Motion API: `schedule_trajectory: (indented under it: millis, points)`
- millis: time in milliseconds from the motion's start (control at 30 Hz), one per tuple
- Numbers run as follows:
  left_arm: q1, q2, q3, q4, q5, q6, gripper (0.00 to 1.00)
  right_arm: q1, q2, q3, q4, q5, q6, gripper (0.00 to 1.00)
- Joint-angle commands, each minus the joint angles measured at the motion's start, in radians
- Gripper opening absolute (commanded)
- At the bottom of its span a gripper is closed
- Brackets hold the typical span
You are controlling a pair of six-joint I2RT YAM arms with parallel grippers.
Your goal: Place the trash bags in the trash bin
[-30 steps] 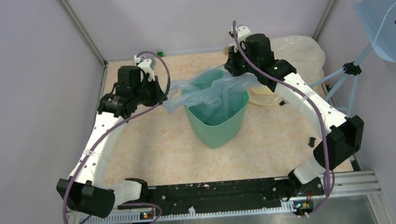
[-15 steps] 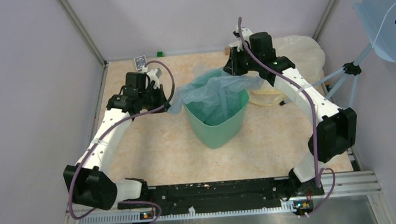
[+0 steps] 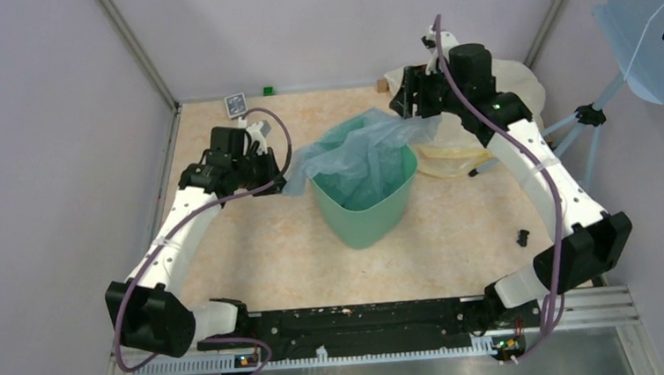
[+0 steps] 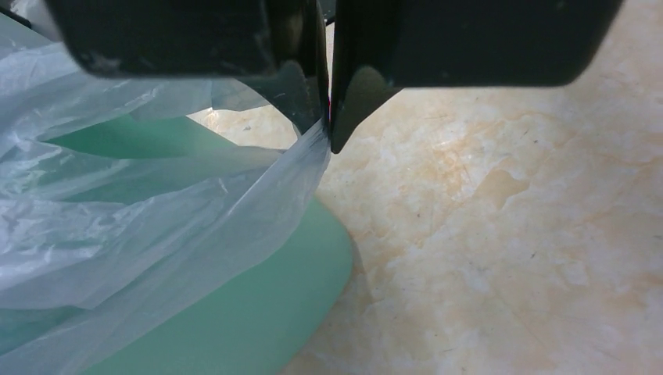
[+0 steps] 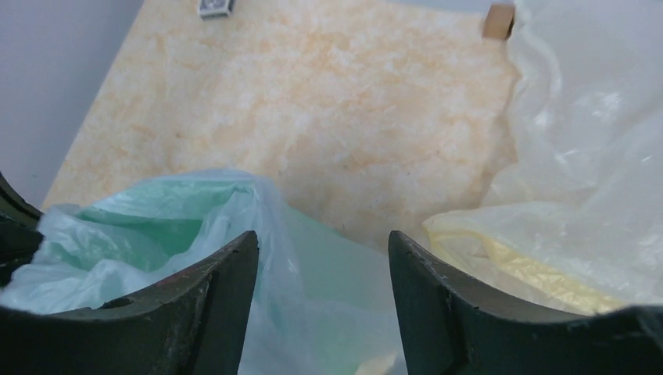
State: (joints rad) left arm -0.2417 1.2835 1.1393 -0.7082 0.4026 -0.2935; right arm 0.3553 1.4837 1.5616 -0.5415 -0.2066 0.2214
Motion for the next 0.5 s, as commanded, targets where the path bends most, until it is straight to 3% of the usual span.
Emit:
schedule_trajectory:
  millis: [0,167,333,467]
  points:
    - [0.01,-0.094,0.06,-0.022,-0.096,-0.039,0.16,-0.018,-0.115,0.069,-0.007,0.026,0.0,0.62]
    - [0.015,-0.182,0.082,-0.055,-0.125,-0.055,0.37,-0.017,-0.188,-0.012,-0.018,-0.069,-0.005,0.57]
    - [0.016,-0.245,0.106,-0.103,-0.139,-0.079,0.57,-0.018,-0.255,-0.101,-0.011,-0.062,0.01,0.51]
    - [0.016,-0.3,0.089,-0.109,-0.156,-0.127,0.81,-0.017,-0.301,-0.157,0.004,-0.017,0.02,0.54]
